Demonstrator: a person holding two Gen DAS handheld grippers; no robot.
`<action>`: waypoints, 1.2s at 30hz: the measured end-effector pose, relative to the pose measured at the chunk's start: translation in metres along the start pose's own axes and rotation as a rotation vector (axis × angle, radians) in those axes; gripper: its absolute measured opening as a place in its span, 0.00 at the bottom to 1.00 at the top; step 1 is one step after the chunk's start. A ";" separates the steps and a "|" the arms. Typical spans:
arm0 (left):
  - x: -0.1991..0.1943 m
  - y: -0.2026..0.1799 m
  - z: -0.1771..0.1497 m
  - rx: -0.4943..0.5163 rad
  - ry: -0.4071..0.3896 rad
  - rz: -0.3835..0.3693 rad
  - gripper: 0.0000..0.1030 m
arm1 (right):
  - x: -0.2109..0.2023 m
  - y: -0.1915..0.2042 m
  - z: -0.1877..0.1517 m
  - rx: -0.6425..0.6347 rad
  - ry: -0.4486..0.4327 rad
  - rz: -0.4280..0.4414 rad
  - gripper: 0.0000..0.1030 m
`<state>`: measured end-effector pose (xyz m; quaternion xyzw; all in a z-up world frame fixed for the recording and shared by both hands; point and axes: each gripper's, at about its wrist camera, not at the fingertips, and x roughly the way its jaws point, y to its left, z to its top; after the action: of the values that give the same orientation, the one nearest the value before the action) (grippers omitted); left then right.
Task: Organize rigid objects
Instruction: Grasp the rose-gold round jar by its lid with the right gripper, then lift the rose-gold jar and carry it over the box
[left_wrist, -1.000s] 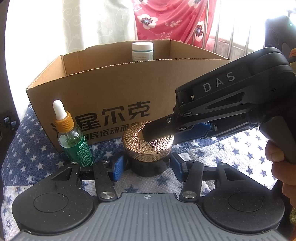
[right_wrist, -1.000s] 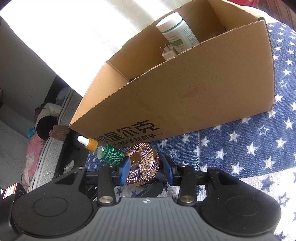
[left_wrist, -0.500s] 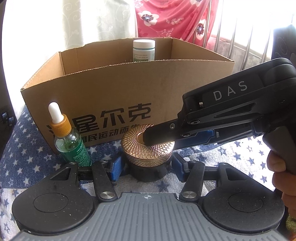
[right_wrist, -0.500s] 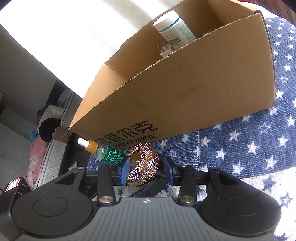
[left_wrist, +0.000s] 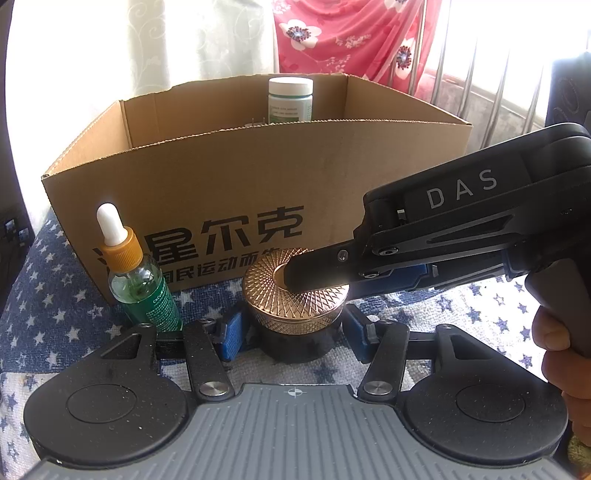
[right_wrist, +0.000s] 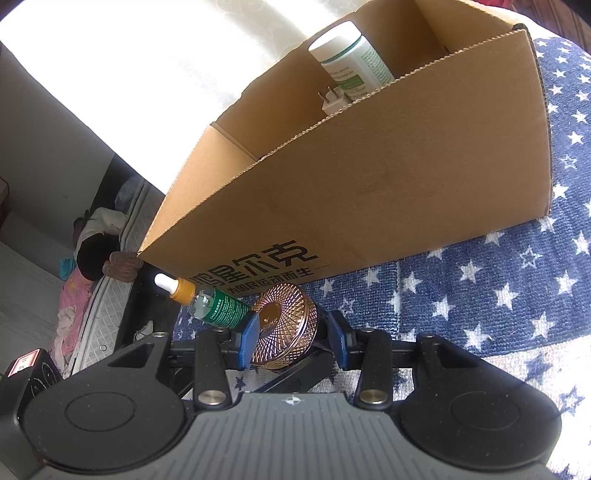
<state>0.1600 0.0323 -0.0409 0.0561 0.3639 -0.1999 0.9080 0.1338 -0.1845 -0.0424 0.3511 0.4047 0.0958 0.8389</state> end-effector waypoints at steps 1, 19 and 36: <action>0.000 0.000 0.000 -0.002 0.000 0.000 0.53 | 0.000 0.000 0.000 -0.001 0.000 0.000 0.43; -0.008 -0.005 0.003 0.004 -0.015 0.000 0.53 | -0.009 0.011 -0.006 -0.029 -0.016 -0.009 0.43; -0.082 -0.014 0.058 0.043 -0.198 0.024 0.53 | -0.078 0.091 0.017 -0.244 -0.172 0.011 0.44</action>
<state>0.1379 0.0316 0.0579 0.0597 0.2672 -0.2014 0.9405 0.1066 -0.1611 0.0738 0.2555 0.3146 0.1185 0.9065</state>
